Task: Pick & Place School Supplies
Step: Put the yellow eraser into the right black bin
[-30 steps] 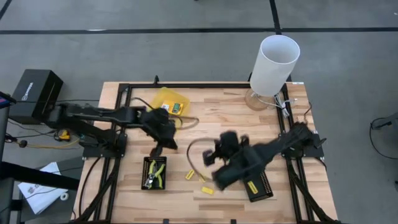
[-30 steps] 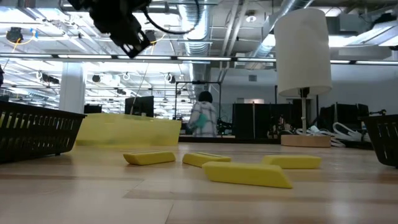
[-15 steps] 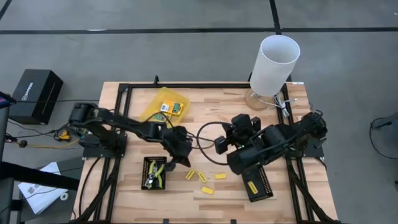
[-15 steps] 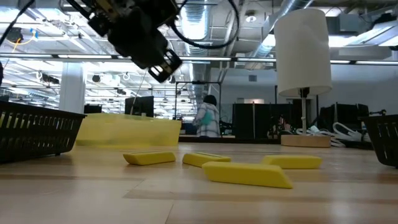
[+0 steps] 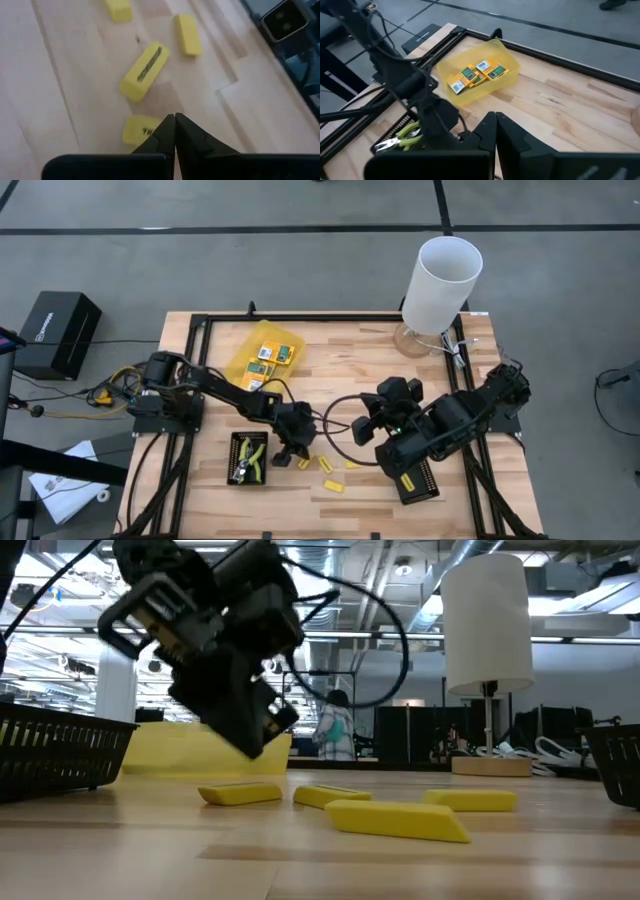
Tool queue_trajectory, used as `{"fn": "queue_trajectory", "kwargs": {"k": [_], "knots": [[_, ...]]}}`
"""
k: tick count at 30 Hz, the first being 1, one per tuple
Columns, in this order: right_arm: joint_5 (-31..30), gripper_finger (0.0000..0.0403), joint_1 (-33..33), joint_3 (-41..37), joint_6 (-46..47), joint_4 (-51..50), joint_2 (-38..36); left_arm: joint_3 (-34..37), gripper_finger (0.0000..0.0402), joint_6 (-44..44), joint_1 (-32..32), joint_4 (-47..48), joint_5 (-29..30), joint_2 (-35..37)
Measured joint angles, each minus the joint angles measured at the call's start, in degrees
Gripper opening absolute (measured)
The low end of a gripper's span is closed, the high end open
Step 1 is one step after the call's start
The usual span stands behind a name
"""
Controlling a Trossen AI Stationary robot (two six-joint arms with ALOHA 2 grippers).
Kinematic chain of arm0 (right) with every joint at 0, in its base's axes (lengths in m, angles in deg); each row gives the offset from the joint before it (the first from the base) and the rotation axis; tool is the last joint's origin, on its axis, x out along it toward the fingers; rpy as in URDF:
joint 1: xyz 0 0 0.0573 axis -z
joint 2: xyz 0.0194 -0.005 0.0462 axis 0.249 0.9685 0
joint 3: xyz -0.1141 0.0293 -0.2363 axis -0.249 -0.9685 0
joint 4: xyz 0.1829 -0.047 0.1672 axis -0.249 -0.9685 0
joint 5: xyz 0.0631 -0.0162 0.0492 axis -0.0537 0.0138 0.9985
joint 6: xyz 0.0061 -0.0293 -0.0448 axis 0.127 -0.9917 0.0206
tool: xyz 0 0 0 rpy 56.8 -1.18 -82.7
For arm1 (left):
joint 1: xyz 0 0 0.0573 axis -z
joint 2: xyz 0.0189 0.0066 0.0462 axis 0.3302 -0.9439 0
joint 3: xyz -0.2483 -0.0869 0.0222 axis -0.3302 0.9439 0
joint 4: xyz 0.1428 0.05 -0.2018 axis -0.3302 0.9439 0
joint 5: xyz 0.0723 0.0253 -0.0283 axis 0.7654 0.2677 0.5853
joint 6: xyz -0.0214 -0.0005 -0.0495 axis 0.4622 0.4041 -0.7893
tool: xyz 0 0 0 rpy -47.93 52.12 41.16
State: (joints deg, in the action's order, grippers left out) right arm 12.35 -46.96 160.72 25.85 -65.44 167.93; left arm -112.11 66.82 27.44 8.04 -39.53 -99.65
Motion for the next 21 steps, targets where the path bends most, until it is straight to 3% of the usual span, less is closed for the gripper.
{"fn": "queue_trajectory", "kwargs": {"k": [10,21], "knots": [[-1.0,0.0,-1.6,0.0,1.3,0.0,0.0,7.6,0.0,-1.0,-1.5,-4.6,0.1,-0.1],[-1.2,0.0,-1.4,0.0,0.9,0.0,0.0,9.7,0.0,-3.7,-1.7,-7.5,-0.8,0.6]]}}
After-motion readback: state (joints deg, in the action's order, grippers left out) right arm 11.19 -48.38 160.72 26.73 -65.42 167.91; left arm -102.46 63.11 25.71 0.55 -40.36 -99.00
